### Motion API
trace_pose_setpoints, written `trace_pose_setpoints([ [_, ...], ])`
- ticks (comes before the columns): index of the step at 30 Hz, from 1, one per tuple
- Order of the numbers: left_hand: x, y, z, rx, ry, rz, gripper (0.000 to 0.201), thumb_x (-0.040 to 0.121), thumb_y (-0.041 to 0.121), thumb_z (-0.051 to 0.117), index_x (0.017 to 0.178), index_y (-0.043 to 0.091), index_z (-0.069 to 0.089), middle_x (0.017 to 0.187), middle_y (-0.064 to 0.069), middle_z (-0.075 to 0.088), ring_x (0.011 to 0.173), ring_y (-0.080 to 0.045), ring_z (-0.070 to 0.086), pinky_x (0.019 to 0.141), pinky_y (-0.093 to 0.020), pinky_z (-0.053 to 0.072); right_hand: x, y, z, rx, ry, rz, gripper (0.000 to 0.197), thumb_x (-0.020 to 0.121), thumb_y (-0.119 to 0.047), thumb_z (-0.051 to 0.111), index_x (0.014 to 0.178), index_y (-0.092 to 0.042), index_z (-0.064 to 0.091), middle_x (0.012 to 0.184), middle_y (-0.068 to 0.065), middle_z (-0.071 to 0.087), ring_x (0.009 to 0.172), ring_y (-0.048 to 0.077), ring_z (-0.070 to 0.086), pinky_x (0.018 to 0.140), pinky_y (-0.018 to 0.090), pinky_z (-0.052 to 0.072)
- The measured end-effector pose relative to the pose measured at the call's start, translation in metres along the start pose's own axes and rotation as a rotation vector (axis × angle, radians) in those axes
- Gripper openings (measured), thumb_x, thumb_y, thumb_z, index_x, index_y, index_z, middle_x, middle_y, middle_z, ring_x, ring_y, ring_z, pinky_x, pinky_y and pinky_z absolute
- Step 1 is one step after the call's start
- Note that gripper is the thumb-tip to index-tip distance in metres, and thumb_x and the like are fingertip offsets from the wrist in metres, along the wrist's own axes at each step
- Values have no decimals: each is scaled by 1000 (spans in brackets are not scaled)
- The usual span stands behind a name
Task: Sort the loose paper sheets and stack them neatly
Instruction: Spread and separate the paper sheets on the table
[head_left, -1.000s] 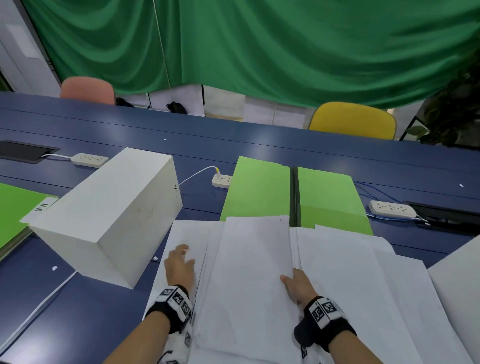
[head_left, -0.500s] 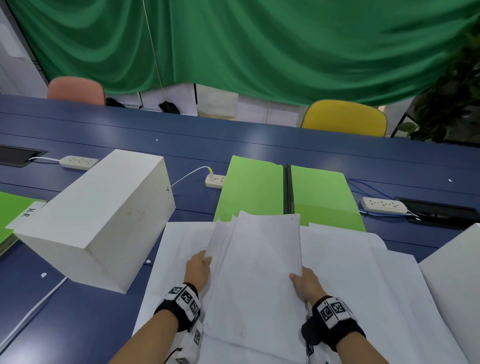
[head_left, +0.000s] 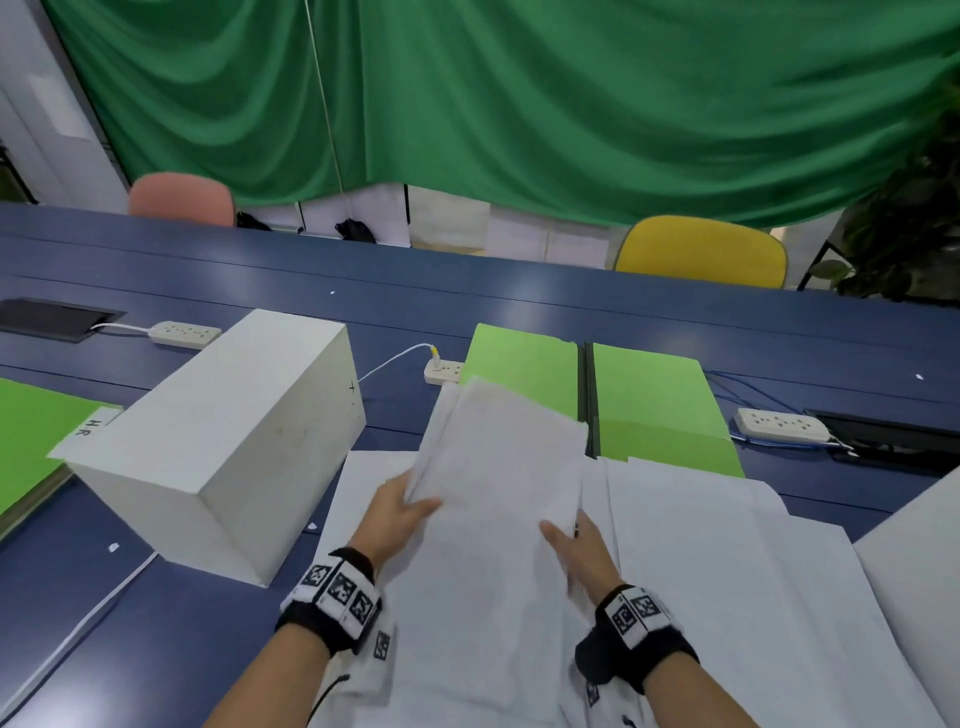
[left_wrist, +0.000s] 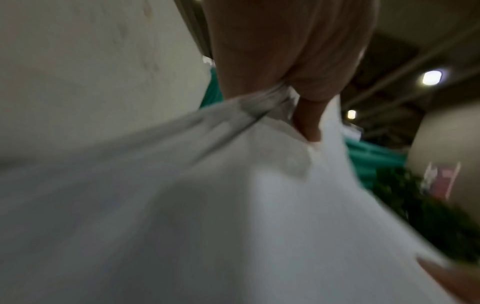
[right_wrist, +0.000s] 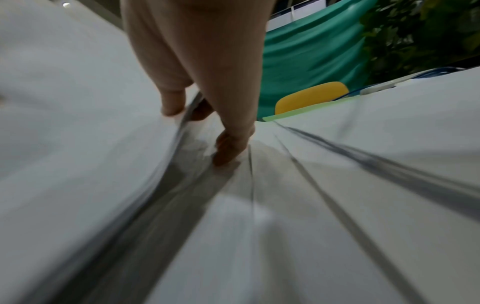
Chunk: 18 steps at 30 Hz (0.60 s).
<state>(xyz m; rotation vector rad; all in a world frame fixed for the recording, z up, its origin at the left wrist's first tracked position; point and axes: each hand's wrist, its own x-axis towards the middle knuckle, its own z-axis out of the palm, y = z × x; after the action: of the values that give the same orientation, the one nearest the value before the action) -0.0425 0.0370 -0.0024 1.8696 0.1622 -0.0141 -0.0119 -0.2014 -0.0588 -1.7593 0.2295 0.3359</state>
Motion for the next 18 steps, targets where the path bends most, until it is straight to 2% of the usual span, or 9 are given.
trace_pose_setpoints([
  [2,-3,32,-24,-115,9,73,15,84,-1,62,91,12,65,70,12,72,72,-4,67,62,-11,50,4,-17,-11,129,-2,-54,76,66,-43,81,124,-12,45,129,9,56,109,23,60,90,38,52],
  [3,-5,46,-34,-146,27,105,14,83,0,65,86,14,66,65,13,71,66,0,66,60,-11,49,4,-29,-14,170,-35,-102,82,59,-46,82,125,-16,44,127,1,58,109,18,60,91,38,52],
  [5,-10,73,-43,-221,35,163,13,80,2,68,83,15,67,67,12,72,65,0,67,60,-14,52,-6,-66,-13,229,-148,-210,53,66,-27,75,114,-19,54,109,-11,67,98,6,65,82,25,53],
  [6,-12,83,-43,-237,24,196,15,81,1,67,85,15,67,69,13,72,67,0,68,62,-14,53,-10,-83,-10,242,-155,-288,37,71,-15,71,105,-19,59,100,-11,70,90,2,66,78,20,53],
  [8,-17,100,-33,-227,18,265,20,85,0,60,86,19,66,70,18,71,70,4,67,66,-12,53,-19,-117,-6,272,-81,-410,23,78,-1,68,93,-19,62,94,-6,69,76,-5,66,71,13,51],
  [10,-21,113,-25,-273,78,318,23,87,1,57,86,22,65,72,19,72,72,4,67,71,-15,54,-28,-140,-7,300,18,-478,17,83,0,63,89,-16,62,93,0,66,65,-9,64,63,8,50],
  [12,-24,122,-25,-349,150,365,25,86,1,60,83,23,70,77,14,73,75,-2,67,75,-21,55,-36,-155,-13,328,22,-521,15,84,-1,62,88,-15,63,87,-2,67,64,-8,64,62,8,51],
  [15,-25,123,-27,-398,194,430,19,77,7,68,80,24,74,81,10,74,76,-7,68,71,-23,56,-47,-157,-23,302,-61,-559,18,79,-3,69,87,-19,65,84,-9,69,72,-3,67,69,14,53],
  [18,-24,103,-19,-421,236,364,18,70,10,69,86,18,67,76,14,73,73,-2,68,66,-18,54,-42,-123,-25,240,-131,-448,23,72,-9,75,90,-20,68,90,-5,72,80,4,67,75,22,54],
])
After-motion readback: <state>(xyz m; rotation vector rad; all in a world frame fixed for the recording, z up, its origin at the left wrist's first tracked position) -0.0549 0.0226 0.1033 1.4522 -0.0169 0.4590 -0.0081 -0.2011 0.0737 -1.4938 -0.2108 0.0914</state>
